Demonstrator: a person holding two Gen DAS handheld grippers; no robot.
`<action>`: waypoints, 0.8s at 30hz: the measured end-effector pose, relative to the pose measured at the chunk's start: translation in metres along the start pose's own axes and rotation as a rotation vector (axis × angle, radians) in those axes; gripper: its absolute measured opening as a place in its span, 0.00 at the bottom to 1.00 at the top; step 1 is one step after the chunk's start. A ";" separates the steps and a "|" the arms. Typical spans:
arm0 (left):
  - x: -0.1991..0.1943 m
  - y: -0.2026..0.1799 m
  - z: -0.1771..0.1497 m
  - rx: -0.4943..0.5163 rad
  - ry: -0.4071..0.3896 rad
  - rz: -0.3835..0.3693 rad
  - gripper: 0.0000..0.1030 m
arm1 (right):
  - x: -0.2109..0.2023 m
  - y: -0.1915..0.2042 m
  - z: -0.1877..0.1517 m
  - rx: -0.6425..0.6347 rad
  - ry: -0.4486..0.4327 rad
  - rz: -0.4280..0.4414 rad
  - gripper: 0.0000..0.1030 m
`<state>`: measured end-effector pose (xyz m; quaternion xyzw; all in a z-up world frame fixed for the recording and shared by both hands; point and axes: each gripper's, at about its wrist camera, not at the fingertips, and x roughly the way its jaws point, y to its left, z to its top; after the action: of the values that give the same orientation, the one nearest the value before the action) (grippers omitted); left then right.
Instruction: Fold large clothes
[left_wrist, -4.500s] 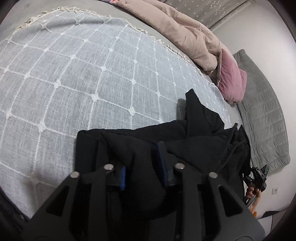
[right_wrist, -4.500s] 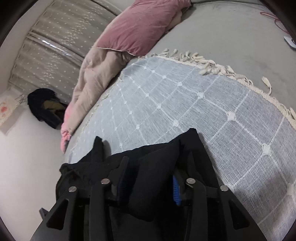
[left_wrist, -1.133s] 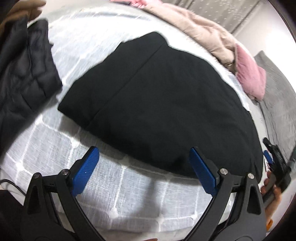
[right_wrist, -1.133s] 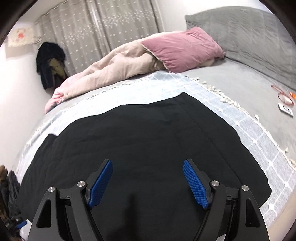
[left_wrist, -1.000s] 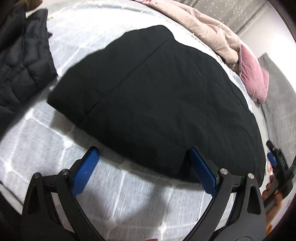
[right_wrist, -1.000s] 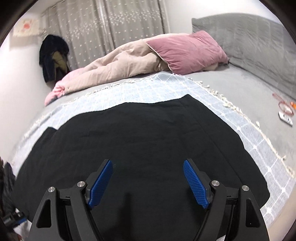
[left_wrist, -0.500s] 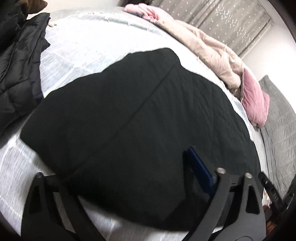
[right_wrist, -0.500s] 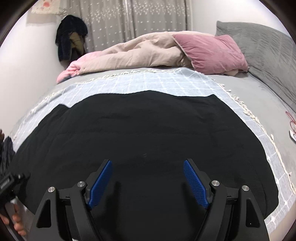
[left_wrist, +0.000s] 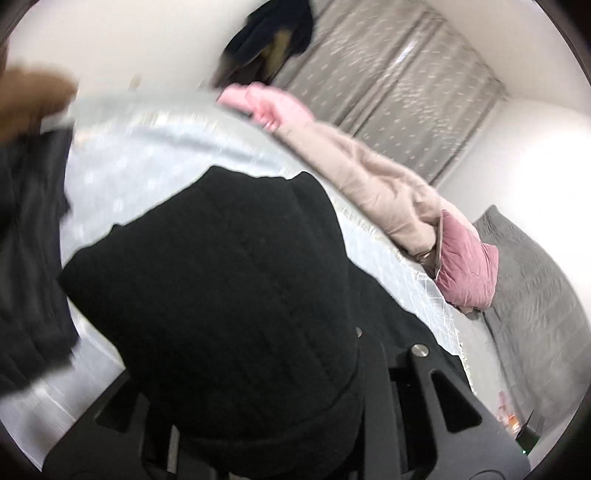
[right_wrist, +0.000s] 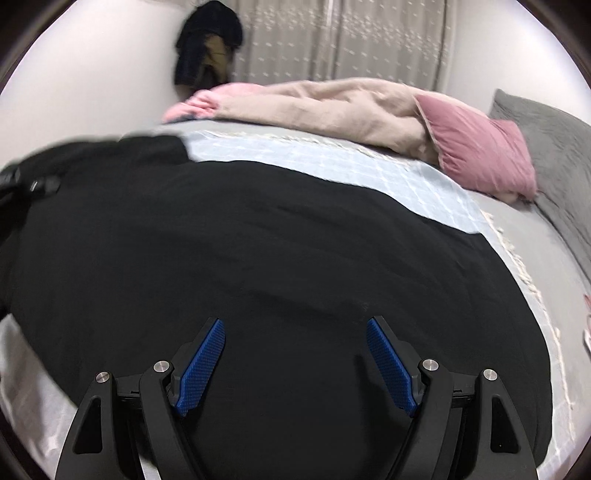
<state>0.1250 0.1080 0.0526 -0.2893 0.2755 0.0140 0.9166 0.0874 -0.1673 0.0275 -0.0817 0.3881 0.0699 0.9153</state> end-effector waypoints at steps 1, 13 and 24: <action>-0.005 -0.002 0.004 0.016 -0.017 -0.003 0.25 | -0.002 0.001 0.001 0.000 -0.005 0.033 0.78; -0.031 -0.089 0.010 0.236 -0.124 -0.195 0.25 | 0.062 0.007 0.004 0.123 0.267 0.362 0.77; -0.014 -0.201 -0.054 0.499 0.060 -0.402 0.28 | 0.032 -0.098 0.005 0.470 0.156 0.470 0.78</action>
<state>0.1237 -0.0862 0.1275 -0.1045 0.2345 -0.2436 0.9353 0.1321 -0.2595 0.0173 0.2180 0.4709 0.1814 0.8354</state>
